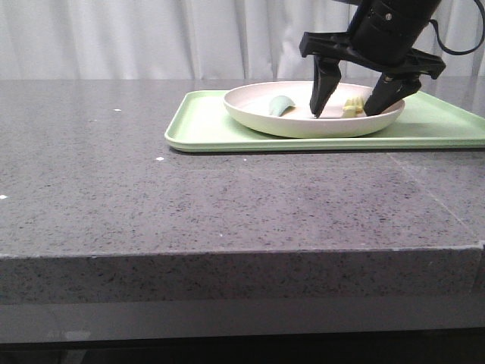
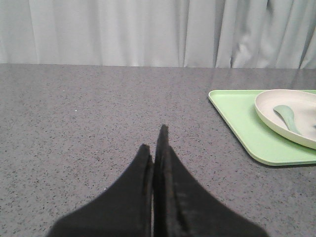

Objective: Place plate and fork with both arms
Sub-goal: 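Lower the right gripper onto the yellow fork and close it, then lift the fork out of the plate with the right gripper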

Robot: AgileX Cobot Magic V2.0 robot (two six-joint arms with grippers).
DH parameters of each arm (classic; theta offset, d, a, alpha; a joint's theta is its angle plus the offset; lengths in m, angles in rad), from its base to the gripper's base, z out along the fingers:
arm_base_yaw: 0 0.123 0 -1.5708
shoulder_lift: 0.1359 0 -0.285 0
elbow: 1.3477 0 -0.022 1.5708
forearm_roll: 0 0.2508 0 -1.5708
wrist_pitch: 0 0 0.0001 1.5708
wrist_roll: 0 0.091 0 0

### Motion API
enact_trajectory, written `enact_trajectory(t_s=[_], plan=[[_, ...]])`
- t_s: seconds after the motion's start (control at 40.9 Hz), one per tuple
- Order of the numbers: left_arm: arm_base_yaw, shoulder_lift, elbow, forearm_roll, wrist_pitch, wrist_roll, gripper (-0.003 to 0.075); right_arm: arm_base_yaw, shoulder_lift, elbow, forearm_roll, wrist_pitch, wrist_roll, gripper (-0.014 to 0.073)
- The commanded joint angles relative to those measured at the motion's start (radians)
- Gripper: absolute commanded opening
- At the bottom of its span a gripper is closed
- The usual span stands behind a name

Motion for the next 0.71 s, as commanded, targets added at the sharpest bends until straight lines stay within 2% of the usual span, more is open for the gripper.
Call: enact_trajectory(t_s=[0.0,0.318,0.465,0.685], plan=[[0.000,0.009,-0.026,-0.001,-0.084,-0.011,-0.0018,-0.006,-0.047,-0.034,-0.002,-0.041,0.002,0.0504],[0.000,0.009,-0.026,-0.001,-0.084,-0.011,-0.0018,-0.006,-0.047,-0.034,-0.002,-0.031,0.002,0.0188],[0.000,0.009,-0.026,-0.001,-0.084,-0.011,-0.0018,-0.006,-0.047,-0.034,-0.002,-0.034,0.002,0.0115],[0.000,0.009,-0.026,-0.001,-0.084,-0.011,-0.0018,-0.006,-0.048,-0.034,-0.002,-0.034,0.002,0.0052]])
